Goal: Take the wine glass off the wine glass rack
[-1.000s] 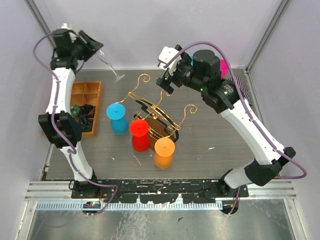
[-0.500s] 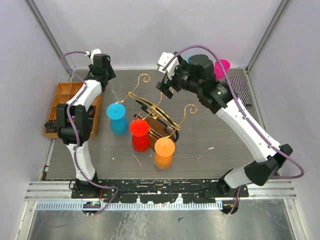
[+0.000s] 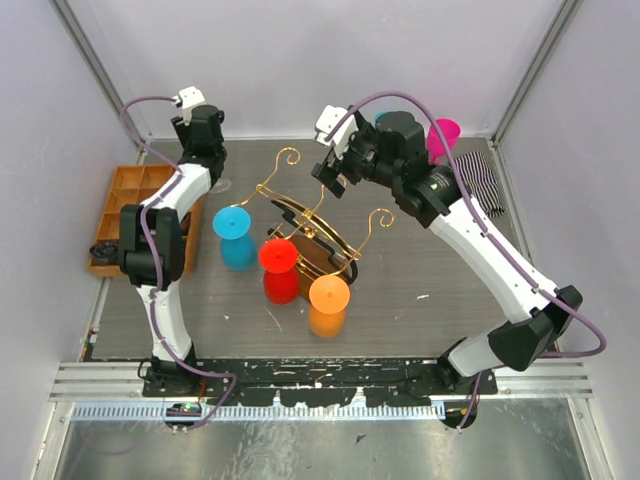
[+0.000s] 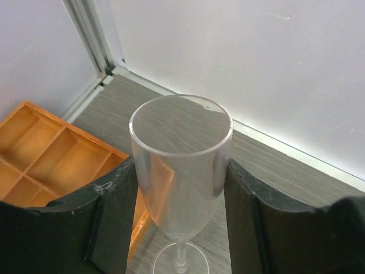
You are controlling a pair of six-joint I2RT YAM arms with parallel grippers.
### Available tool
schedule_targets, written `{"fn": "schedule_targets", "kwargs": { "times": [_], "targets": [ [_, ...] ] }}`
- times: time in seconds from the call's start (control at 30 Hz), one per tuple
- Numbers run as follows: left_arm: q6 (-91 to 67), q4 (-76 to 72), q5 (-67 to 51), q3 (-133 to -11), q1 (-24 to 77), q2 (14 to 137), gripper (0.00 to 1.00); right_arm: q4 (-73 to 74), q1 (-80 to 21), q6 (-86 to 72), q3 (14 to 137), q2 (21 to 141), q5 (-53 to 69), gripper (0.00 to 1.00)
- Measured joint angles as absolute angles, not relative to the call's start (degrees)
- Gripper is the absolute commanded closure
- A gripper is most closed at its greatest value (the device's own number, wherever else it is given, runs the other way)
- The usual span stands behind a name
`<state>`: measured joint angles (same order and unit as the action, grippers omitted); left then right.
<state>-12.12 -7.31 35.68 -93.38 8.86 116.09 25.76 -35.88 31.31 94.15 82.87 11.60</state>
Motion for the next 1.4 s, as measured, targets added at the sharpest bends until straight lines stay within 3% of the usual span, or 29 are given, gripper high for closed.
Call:
{"fn": "schedule_targets", "kwargs": {
  "times": [0.37,0.63,1.03,1.4],
  "targets": [
    [-6.59,-22.06,43.22,-86.56,9.67,118.89,0.41,23.99,-35.53,30.63,94.15,84.82,11.97,0.04],
    [-3.57,-30.65,44.82,-83.18,10.52,119.11,0.31,23.44,-35.38,29.58,94.06,86.02,12.64,0.04],
    [-1.83,-35.81,46.17,-78.11,11.94,119.11,0.00,23.14,-35.11,29.32,94.06,87.50,13.23,0.04],
    [-2.96,-34.70,46.46,-74.89,13.58,116.03,0.02,23.14,-35.00,28.23,94.06,87.50,13.65,0.05]
  ]
}}
